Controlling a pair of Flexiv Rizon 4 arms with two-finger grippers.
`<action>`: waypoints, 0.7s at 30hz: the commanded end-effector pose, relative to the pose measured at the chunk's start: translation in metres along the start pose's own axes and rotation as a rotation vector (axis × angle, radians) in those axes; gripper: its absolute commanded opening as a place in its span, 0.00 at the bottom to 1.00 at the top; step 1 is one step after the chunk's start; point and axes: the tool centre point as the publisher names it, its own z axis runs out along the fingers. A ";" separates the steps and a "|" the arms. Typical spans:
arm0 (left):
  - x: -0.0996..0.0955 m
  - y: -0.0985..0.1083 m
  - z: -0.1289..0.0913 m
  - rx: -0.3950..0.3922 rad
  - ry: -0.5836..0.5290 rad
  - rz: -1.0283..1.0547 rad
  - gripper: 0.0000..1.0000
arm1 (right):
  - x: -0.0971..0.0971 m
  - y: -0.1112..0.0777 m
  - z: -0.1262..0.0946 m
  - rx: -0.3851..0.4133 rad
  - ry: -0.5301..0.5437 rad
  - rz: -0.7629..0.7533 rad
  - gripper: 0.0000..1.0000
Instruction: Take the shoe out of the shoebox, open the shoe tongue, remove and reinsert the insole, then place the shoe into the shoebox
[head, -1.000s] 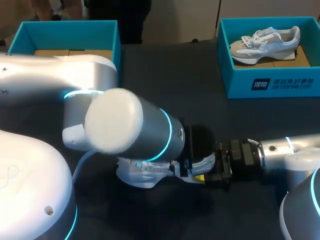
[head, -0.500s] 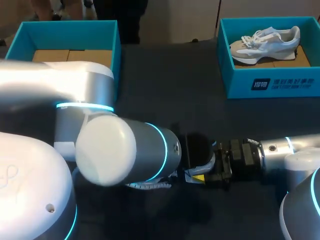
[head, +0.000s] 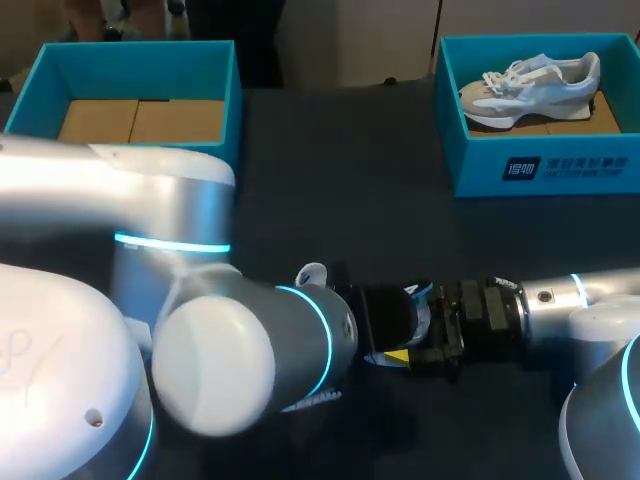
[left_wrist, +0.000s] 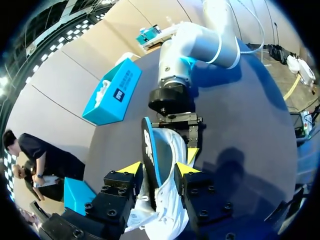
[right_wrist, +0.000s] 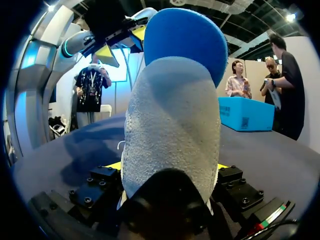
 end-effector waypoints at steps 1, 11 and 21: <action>0.009 -0.006 0.016 -0.011 -0.028 -0.003 0.41 | 0.002 -0.002 0.003 0.002 -0.002 0.000 0.00; 0.003 -0.007 0.030 -0.020 -0.038 -0.026 0.40 | 0.002 -0.002 0.003 0.002 -0.002 0.000 0.00; 0.000 -0.004 0.043 -0.014 -0.054 -0.043 0.40 | 0.002 -0.002 0.003 0.002 -0.002 0.000 0.00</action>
